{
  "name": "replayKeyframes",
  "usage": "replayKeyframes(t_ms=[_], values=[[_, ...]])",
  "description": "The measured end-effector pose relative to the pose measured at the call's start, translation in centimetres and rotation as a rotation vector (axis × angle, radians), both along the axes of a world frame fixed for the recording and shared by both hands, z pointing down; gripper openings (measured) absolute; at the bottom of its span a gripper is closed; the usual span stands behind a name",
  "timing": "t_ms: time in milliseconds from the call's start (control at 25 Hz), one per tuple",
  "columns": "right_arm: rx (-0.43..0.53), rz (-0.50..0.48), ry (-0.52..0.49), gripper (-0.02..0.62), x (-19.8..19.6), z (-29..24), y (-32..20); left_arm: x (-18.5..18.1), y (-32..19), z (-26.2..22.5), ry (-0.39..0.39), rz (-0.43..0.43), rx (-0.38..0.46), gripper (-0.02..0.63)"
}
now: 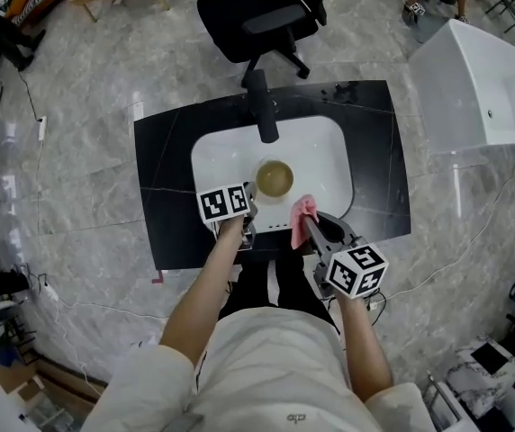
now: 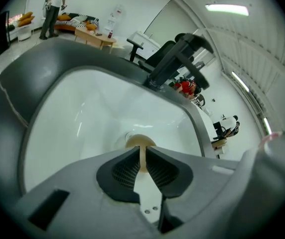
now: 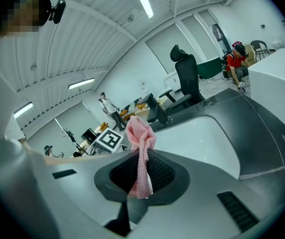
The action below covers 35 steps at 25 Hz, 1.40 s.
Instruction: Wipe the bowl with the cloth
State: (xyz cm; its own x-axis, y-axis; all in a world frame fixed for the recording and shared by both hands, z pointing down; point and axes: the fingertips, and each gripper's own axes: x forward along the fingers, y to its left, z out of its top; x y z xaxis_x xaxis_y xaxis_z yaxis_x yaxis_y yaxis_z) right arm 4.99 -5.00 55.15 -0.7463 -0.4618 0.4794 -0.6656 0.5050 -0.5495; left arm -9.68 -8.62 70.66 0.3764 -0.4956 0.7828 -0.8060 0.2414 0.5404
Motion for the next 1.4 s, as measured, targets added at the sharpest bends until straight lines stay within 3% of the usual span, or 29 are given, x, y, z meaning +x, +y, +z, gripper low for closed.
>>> replayKeyframes(t_ms=[120,480,800,1000,1400], values=[[0.039,-0.014,0.015,0.029,-0.3,-0.8,-0.5,-0.5,-0.2,-3.6,-0.033,0.022,0.087,0.025],[0.212,-0.029,-0.008,0.029,-1.9,-7.1,-3.8,-0.9,-1.5,-17.4,-0.166,0.169,0.477,0.012],[0.327,-0.043,0.01,0.029,-3.2,-13.6,-4.3,-0.3,1.0,-28.5,-0.23,0.273,0.724,0.012],[0.404,-0.048,0.003,0.029,-3.7,-16.9,-4.4,-0.4,1.8,-32.7,-0.245,0.289,0.825,0.012],[0.5,-0.045,-0.028,0.029,-4.4,-21.5,-4.1,0.6,1.5,-36.6,-0.232,0.316,0.906,0.012]])
